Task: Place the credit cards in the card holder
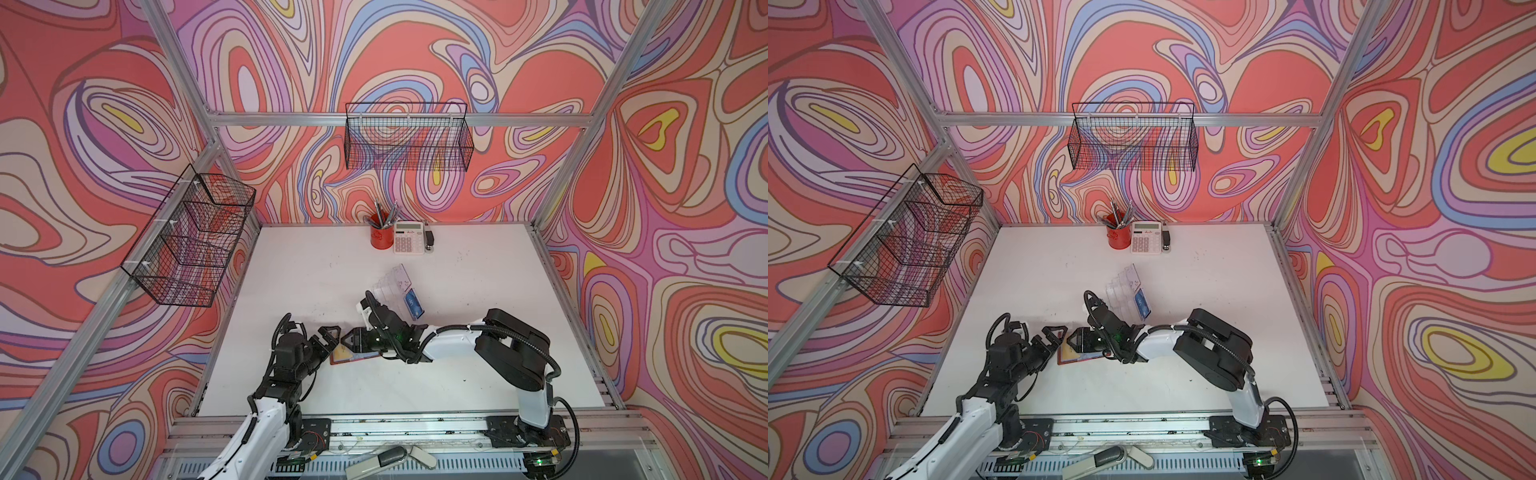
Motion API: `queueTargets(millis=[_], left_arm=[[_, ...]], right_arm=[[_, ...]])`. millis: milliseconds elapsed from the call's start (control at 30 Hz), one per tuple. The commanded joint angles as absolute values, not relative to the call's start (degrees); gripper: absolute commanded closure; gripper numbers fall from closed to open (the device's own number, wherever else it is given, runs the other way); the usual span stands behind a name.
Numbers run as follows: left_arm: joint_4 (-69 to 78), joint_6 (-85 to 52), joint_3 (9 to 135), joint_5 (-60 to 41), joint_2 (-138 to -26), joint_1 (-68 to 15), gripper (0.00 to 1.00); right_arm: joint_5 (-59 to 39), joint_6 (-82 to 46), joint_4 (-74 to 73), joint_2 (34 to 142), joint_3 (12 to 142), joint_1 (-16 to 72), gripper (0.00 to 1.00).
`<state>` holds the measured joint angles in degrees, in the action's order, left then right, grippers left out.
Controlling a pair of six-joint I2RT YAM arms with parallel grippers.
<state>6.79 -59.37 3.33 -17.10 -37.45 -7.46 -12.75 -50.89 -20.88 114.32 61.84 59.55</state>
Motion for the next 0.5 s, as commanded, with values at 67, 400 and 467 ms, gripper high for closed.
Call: queueTargets(millis=[67, 400, 467], left_arm=[[4.41, -58.71, 4.39, -15.22, -35.38, -7.56, 0.02], [4.81, -58.53, 4.79, -15.3, -36.67, -7.56, 0.03], [4.69, -58.62, 4.74, -15.14, -36.61, -7.56, 0.03]], right_arm=[[-14.82, -52.27, -23.2, 118.21, 62.79, 60.12, 0.52], [-16.47, -52.38, -23.2, 120.49, 64.41, 60.82, 0.55], [-16.79, -52.18, -23.38, 119.95, 64.51, 61.01, 0.55]])
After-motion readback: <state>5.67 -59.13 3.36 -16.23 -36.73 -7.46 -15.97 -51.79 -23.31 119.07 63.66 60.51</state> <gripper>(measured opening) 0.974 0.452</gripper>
